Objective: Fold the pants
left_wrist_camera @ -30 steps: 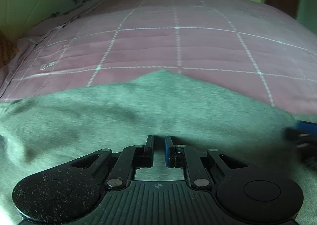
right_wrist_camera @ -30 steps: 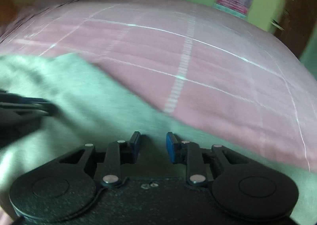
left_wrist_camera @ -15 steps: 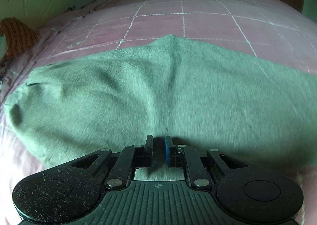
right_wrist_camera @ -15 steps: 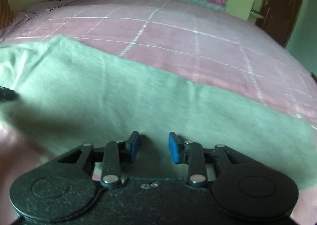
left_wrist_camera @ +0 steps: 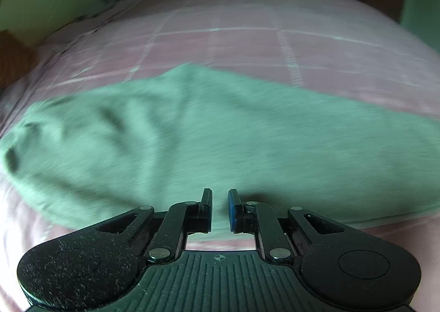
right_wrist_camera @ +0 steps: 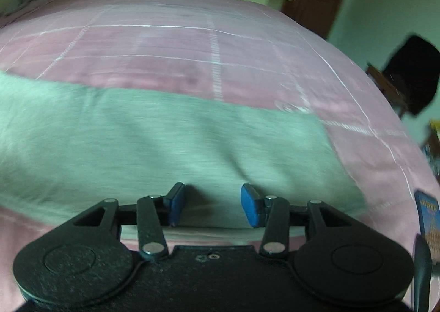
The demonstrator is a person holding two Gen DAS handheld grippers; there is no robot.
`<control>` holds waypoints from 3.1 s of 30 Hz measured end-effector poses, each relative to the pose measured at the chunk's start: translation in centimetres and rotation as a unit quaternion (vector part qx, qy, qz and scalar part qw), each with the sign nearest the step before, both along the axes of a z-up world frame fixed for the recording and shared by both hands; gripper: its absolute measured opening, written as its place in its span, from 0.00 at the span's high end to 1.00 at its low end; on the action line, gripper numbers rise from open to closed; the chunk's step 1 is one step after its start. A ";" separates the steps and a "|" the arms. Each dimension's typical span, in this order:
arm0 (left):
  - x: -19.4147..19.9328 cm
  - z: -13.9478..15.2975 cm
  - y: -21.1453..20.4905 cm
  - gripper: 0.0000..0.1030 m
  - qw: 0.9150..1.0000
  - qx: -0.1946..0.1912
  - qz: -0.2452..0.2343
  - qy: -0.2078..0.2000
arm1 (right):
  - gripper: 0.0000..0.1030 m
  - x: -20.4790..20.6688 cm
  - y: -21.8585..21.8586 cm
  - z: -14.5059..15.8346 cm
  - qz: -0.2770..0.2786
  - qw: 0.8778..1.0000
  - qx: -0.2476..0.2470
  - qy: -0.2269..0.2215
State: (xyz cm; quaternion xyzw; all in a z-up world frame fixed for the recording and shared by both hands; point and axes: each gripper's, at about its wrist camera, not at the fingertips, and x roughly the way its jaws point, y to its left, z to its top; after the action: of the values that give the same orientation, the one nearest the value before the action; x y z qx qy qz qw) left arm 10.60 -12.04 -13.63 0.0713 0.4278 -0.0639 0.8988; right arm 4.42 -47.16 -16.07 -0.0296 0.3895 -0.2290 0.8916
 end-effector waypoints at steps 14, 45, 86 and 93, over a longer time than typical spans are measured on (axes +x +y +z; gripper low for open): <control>-0.9 -1.2 -8.8 0.88 0.998 0.005 -0.069 0.008 | 0.58 -4.2 -4.0 2.4 -0.037 0.995 0.076 -0.055; -0.6 -1.6 -14.9 0.88 0.994 -0.041 -0.090 0.052 | 0.89 -5.9 -9.0 2.4 -0.136 0.960 0.204 -0.136; 3.1 -1.4 0.8 0.20 0.947 -0.297 0.045 0.110 | 0.42 -0.7 9.6 5.7 0.124 0.965 0.201 -0.116; 3.5 -2.4 -1.1 0.37 0.940 -0.313 0.031 0.130 | 0.41 -2.1 6.4 4.4 0.073 0.962 0.228 -0.129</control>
State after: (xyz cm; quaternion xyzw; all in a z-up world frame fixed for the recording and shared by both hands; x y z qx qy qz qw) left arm 14.09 -13.11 -16.02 -0.2361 0.5012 -0.1758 0.8137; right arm 2.34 -40.72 -11.68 0.1755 0.3101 -0.0700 0.9317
